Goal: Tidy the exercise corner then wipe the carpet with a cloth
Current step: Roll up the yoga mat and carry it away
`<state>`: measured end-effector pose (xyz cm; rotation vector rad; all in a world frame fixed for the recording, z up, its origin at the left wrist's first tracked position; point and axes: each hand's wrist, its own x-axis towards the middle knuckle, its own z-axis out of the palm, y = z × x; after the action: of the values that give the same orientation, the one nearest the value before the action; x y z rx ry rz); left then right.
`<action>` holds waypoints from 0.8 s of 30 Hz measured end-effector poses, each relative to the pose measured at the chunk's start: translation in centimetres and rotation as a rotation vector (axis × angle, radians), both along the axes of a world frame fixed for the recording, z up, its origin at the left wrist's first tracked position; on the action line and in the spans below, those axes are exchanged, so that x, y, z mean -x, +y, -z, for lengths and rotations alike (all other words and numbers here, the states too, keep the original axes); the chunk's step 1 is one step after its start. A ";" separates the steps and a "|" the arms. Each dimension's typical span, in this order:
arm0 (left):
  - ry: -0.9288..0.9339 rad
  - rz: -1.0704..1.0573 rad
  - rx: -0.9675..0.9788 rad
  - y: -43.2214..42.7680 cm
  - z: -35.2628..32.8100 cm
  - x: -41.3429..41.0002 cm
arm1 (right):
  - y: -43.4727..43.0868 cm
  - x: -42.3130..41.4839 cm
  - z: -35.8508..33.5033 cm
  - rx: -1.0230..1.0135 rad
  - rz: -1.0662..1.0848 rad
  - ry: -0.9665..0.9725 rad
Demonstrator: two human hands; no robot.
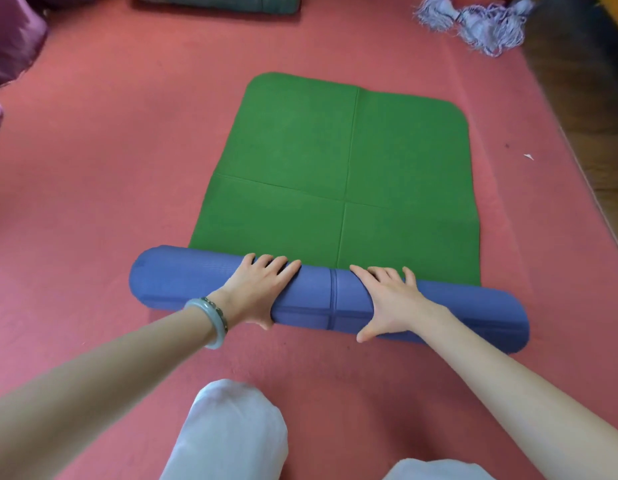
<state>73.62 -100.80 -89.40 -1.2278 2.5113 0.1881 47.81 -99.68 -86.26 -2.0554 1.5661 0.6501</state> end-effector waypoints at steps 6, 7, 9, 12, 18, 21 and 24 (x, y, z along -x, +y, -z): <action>0.049 -0.089 -0.445 -6.8 -2.1 1.0 | 1.5 -2.6 1.1 0.287 -0.021 0.121; 0.051 -0.125 -0.521 -7.6 -2.3 1.2 | 1.1 -2.7 1.1 0.302 -0.013 0.124; 0.035 -0.139 -0.558 -8.4 -2.4 1.3 | 0.3 -2.6 1.3 0.311 0.006 0.109; 0.043 -0.038 -0.269 -7.2 -2.1 0.7 | -0.8 -2.5 1.3 0.283 0.022 0.078; 0.125 0.051 0.138 -2.3 0.1 0.1 | -4.1 -2.0 0.6 0.139 0.036 0.060; 0.027 -0.029 0.083 -3.6 0.8 1.1 | -6.6 -1.9 0.2 0.014 0.053 0.053; -0.002 0.009 0.010 -6.7 0.2 1.7 | -8.5 -1.8 0.0 -0.055 0.080 0.047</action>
<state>71.93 -107.49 -89.64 -1.2199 2.5186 0.1730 49.57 -108.18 -86.28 -1.9403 1.6295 0.7082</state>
